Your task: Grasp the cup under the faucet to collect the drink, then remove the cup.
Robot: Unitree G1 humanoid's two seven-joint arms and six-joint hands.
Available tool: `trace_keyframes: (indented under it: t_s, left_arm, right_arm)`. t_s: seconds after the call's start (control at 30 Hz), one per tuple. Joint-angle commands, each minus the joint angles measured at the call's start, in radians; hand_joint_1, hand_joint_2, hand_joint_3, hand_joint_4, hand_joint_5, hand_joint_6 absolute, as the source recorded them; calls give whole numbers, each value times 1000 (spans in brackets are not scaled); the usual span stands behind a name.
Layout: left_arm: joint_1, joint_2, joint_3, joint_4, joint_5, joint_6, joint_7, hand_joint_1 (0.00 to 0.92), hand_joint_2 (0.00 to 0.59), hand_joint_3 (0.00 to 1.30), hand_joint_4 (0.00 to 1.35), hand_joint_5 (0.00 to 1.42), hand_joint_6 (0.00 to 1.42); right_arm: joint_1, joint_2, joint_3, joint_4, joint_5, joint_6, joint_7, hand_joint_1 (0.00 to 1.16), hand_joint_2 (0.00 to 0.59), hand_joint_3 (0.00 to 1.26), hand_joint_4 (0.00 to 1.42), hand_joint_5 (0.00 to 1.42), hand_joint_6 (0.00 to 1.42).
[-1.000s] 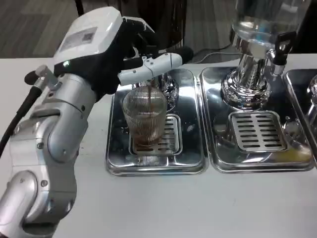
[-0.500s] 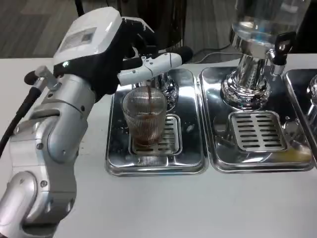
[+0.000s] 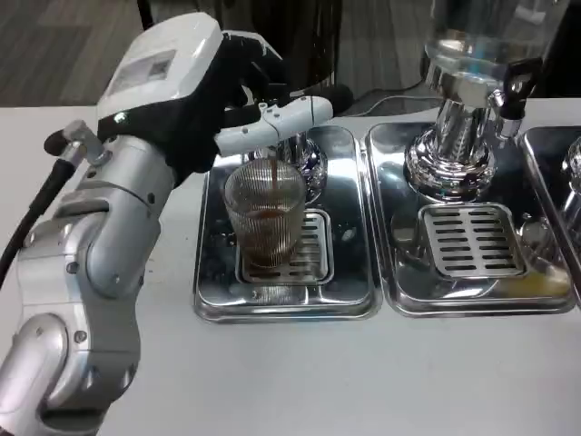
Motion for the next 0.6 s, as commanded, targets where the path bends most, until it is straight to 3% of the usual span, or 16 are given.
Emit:
trace_keyframes:
  t_s: [0.03, 0.6]
  left_arm:
    - [16, -2, -4, -11, -2, -6, -22, 27, 100, 513, 644, 486, 520]
    - [21, -5, 7, -17, -2, 0, -18, 27, 100, 513, 644, 487, 521]
  right_arm:
    - [-1, 4, -3, -3, 10, -14, -4, 653, 457, 192, 217, 133, 79]
    - [-8, 2, -6, -2, 14, -11, -2, 653, 457, 193, 217, 143, 79]
